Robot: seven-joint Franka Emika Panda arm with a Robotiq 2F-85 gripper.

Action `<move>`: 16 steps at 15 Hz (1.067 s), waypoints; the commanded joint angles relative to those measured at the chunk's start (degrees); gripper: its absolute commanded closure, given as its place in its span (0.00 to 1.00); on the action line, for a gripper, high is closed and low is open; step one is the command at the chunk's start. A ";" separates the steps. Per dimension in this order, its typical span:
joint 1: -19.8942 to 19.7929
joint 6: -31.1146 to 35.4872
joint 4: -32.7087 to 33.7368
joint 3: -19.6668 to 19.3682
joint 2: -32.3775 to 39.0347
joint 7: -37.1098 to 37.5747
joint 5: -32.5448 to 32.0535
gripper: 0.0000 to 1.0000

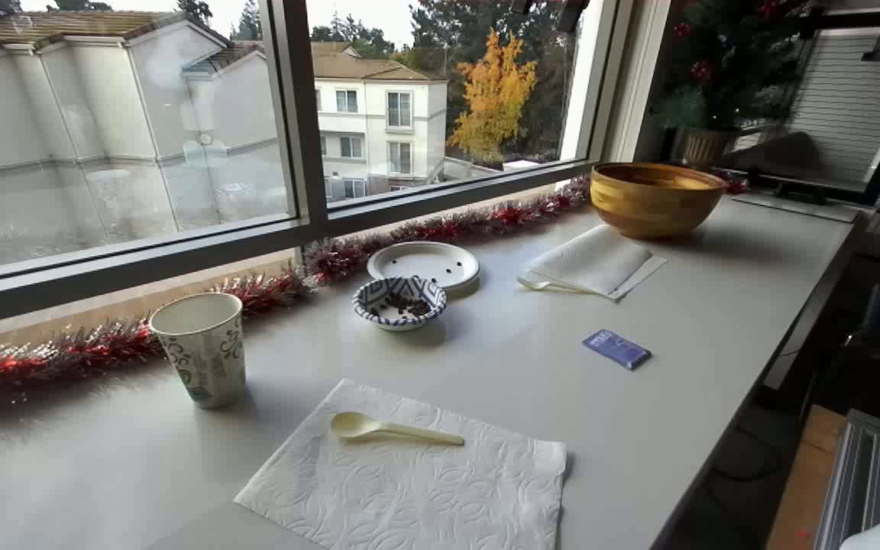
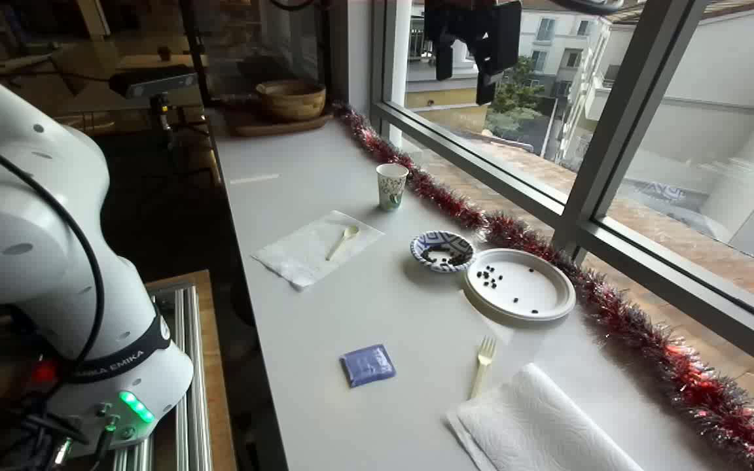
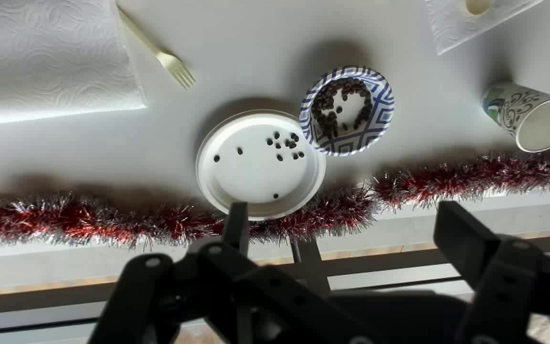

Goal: Remove the spoon from the napkin and use it to take some coffee beans from the bowl and put them in the coffee cup.

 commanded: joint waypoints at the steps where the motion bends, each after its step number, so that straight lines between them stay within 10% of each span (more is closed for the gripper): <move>1: -0.66 -0.17 0.16 0.52 0.09 -0.23 0.29 0.00; 16: 2.96 1.74 -3.72 5.58 1.22 1.35 1.04 0.00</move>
